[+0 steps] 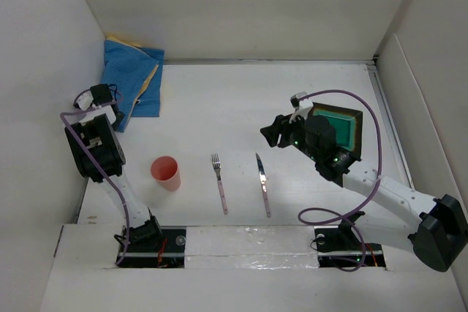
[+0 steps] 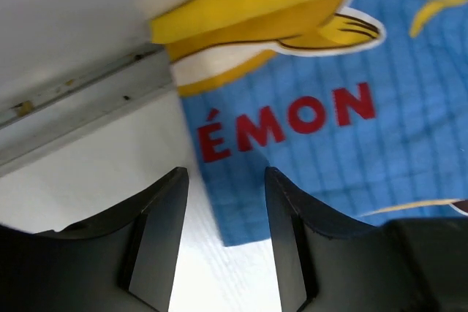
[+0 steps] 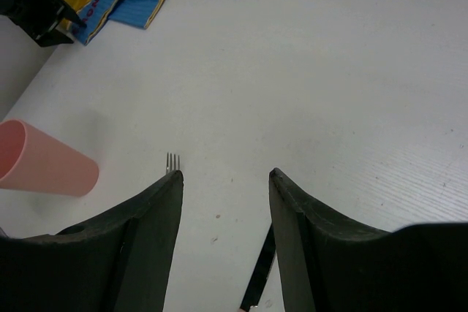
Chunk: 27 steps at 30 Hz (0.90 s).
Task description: Set the dinner table for one person
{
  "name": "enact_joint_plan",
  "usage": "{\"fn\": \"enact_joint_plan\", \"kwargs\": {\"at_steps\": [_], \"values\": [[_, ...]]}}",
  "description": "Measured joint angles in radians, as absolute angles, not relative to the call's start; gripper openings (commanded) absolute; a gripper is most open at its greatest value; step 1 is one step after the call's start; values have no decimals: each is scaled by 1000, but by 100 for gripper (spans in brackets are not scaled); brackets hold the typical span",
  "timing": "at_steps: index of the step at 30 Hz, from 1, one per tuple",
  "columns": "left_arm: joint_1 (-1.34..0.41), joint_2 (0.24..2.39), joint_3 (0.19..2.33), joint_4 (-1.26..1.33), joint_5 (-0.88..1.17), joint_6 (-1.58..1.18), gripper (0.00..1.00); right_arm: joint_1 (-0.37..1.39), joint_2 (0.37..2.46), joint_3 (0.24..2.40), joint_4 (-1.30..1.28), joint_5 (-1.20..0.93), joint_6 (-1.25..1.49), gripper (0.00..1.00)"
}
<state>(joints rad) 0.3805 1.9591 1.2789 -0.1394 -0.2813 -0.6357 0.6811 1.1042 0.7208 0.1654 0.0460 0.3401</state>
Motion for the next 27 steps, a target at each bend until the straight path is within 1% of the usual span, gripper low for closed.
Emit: {"fn": "enact_joint_plan", "kwargs": {"at_steps": [2,5,6,9,15,18,21,27], "values": [[362,1969,1292,-137,-282,-636,43,681,1104,721,165,46,340,56],[331,1985,1312,-138,-300,-633,37,681,1104,721,165,46,340,55],[321,1990,1318,-139,-305,-631,14,681,1104,721,165,46,340,55],[306,1995,1321,-139,-298,-627,0,681,1104,721,165,46,340,55],[291,1995,1321,-128,-242,-618,0,681,1104,721,166,46,340,55],[235,1995,1333,-131,-205,-609,0,682,1107,721,169,53,340,55],[110,1995,1388,-139,-168,-603,0,683,1114,721,170,62,340,55],[-221,2007,1607,-122,-56,-573,0,683,1127,721,170,110,338,55]]}}
